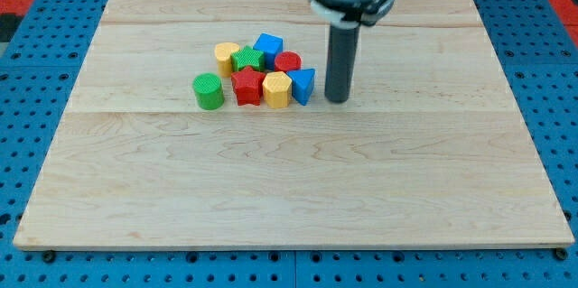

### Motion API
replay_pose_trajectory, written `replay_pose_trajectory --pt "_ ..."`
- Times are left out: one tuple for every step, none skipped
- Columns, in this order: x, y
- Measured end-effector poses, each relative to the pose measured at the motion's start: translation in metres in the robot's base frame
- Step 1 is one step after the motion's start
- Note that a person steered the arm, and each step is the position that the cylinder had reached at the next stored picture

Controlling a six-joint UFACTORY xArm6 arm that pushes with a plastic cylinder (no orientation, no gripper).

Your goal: Move red blocks slightly towards the bottom of the board

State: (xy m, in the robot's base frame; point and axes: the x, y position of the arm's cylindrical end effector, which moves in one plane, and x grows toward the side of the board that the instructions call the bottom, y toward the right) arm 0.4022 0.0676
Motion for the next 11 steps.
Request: replay_pose_trajectory --pt "-0.034 -0.029" --pt "-0.035 -0.094" --pt "-0.033 -0.123" --pt "-0.03 -0.135" --pt "-0.019 -0.15" --pt "-0.015 -0.155" --pt "-0.015 -0.161" --pt "-0.03 -0.198" --pt "-0.031 -0.201" --pt "0.007 -0.183" --pt "0.011 -0.187"
